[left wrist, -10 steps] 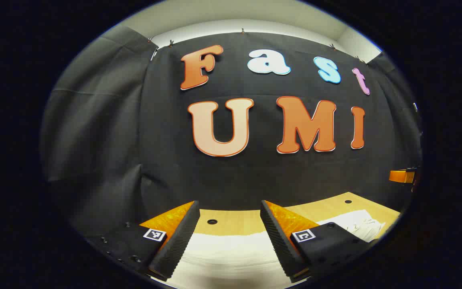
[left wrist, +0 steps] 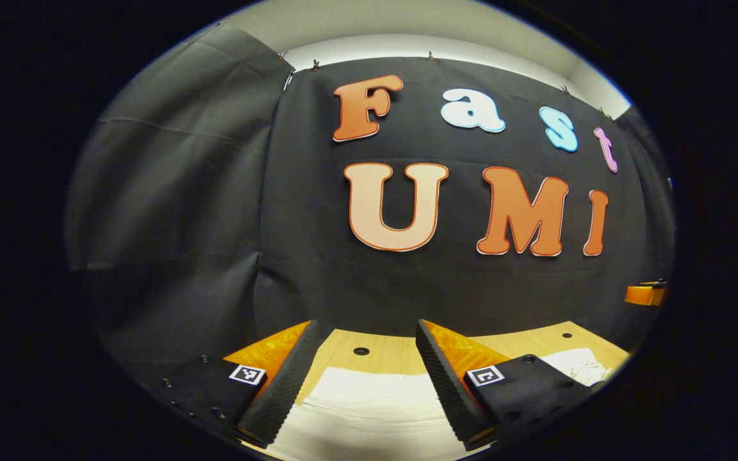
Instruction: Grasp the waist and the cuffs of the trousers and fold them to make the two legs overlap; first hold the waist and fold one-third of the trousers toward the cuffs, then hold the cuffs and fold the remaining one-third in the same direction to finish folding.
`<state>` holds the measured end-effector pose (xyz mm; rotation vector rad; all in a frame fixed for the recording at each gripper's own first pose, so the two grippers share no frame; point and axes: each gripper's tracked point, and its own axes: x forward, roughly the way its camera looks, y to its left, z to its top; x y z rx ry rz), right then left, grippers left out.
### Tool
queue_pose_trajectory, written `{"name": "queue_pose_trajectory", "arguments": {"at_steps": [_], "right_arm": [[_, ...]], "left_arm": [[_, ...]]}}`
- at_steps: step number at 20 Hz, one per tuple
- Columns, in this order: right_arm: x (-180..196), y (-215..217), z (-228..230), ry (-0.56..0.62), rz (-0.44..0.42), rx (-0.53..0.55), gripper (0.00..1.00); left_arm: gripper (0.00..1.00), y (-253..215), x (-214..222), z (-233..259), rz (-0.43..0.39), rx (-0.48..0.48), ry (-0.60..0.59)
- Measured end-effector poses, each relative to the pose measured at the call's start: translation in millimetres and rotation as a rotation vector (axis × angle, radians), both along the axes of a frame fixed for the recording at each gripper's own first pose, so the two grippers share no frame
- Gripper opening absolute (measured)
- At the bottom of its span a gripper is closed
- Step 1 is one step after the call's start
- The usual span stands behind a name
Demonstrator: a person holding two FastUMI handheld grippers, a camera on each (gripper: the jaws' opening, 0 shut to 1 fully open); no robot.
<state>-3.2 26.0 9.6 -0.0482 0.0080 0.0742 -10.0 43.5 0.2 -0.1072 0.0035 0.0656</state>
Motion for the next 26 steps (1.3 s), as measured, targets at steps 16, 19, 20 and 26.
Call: {"name": "queue_pose_trajectory", "arguments": {"at_steps": [16,19,20,26], "right_arm": [[-8,-36,-30,0.099,-0.048,0.114,1.0],[-4,-56,-61,0.193,-0.087,0.266,0.98],[-5,-66,-77,0.234,-0.108,0.323,0.98],[-21,-126,-173,0.436,-0.276,0.593,0.98]], "left_arm": [[0.98,-23,18,-11,-0.065,-0.003,0.049],[0.98,-21,17,-18,-0.06,-0.011,0.068],[0.98,-20,16,-18,-0.062,-0.014,0.072],[0.98,-17,15,-29,-0.053,0.016,0.101]]}}
